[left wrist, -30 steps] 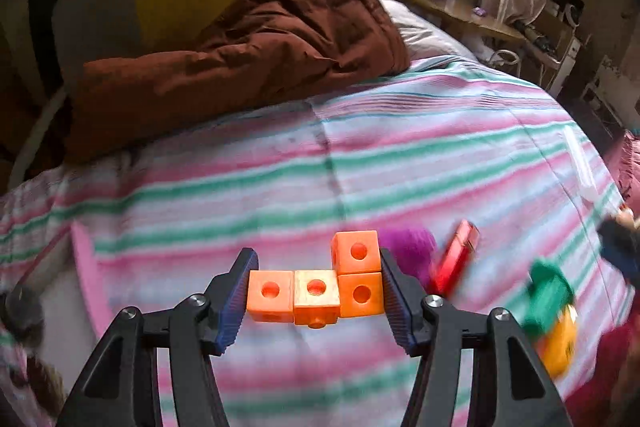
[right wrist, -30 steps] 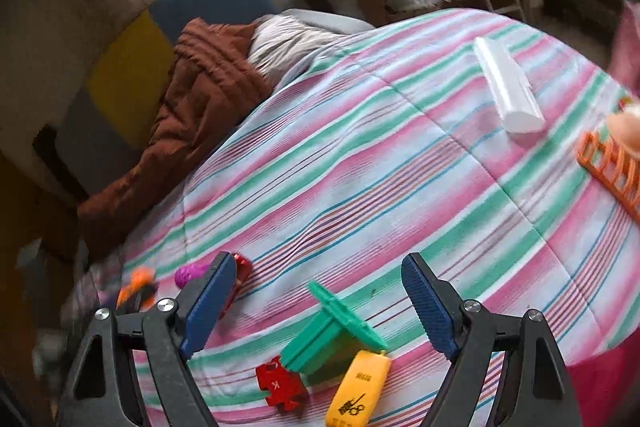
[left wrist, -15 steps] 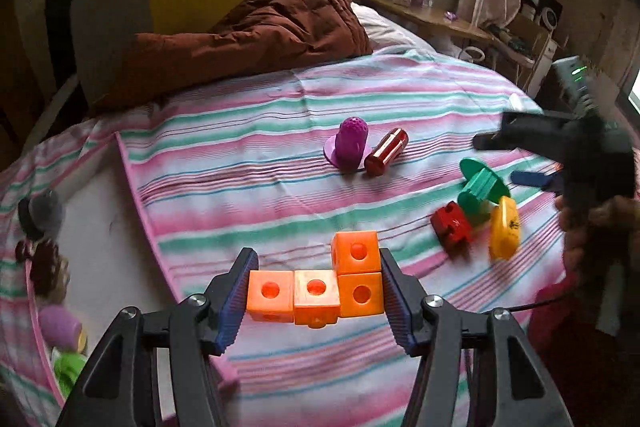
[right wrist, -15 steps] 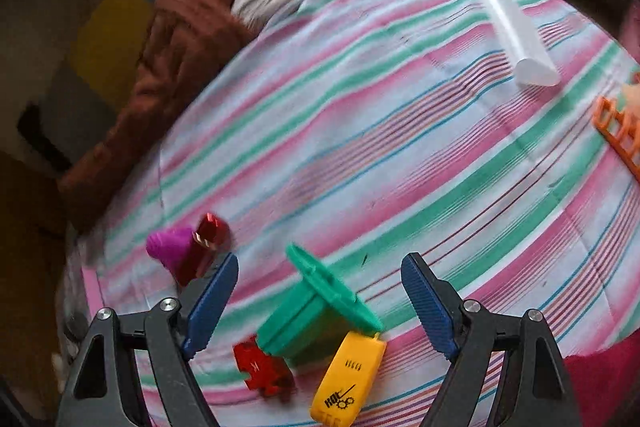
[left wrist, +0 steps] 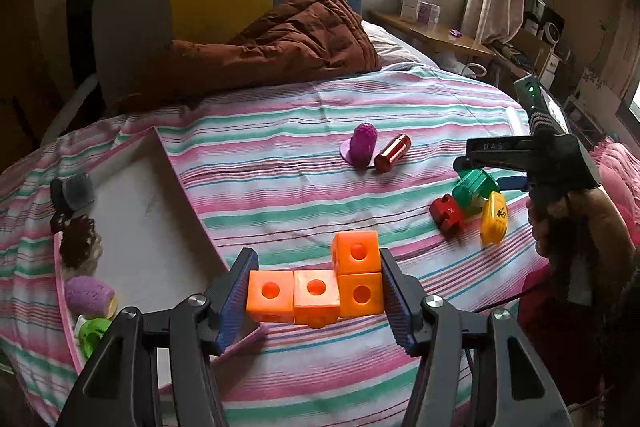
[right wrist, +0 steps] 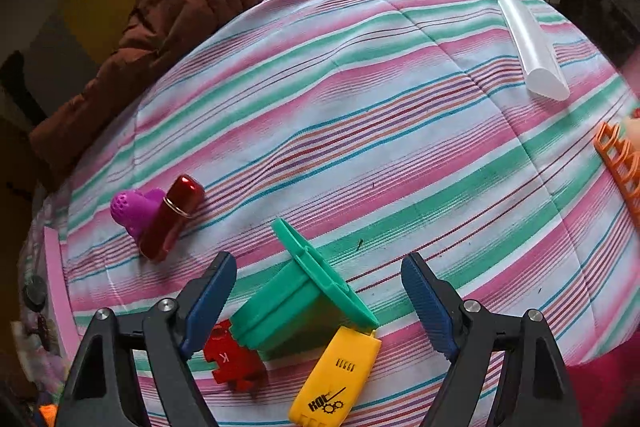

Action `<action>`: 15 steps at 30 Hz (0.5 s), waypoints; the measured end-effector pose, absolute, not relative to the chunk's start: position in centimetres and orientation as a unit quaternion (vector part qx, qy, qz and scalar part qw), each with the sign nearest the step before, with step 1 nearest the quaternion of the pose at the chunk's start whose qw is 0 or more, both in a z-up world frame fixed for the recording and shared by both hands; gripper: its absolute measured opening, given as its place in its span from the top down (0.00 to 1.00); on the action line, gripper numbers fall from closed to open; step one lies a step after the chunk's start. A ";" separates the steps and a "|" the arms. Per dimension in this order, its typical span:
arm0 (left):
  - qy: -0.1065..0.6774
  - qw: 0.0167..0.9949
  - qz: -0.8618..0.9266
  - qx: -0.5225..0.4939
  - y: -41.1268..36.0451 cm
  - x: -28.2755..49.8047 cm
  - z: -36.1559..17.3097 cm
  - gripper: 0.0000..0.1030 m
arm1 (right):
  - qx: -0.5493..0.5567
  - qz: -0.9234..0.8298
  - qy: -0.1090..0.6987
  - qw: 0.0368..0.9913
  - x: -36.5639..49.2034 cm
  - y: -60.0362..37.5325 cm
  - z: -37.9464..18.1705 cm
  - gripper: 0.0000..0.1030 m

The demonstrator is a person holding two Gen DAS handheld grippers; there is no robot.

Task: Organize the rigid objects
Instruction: 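Lift the orange linked cubes off the bedspread with the left tool, then grasp the teal spool toy with the right tool while the left tool holds the orange cubes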

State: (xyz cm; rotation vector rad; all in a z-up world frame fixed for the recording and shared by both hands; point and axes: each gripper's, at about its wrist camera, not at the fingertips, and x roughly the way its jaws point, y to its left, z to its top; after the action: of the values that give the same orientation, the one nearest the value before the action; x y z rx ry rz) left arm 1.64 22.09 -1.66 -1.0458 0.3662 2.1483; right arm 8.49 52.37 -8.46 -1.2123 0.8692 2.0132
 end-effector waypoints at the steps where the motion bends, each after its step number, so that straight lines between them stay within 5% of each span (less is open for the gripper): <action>1: 0.141 0.353 0.832 -0.404 21.9 1.7 -1.6 0.41 | -0.463 0.763 0.324 0.313 8.3 52.3 -8.5 0.17; 7: 0.135 0.345 0.837 -0.404 20.9 1.7 -1.4 0.41 | -0.475 0.764 0.302 0.315 7.9 51.9 -8.7 0.19; 9: 0.134 0.340 0.839 -0.403 20.6 1.7 -1.4 0.41 | -0.484 0.762 0.293 0.315 7.7 51.7 -8.9 0.29; 10: 0.133 0.338 0.840 -0.403 20.5 1.6 -1.3 0.41 | -0.489 0.762 0.288 0.311 7.5 51.6 -9.0 0.48; 15: 0.127 0.323 0.853 -0.390 19.6 1.5 -0.3 0.41 | -0.486 0.779 0.237 0.318 6.9 50.5 -8.3 0.69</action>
State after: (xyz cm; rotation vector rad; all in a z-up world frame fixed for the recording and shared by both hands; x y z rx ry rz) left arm 1.51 19.59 -0.33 -1.0234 0.3332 2.2375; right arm 6.93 50.45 -8.28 -1.2774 0.6241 2.0495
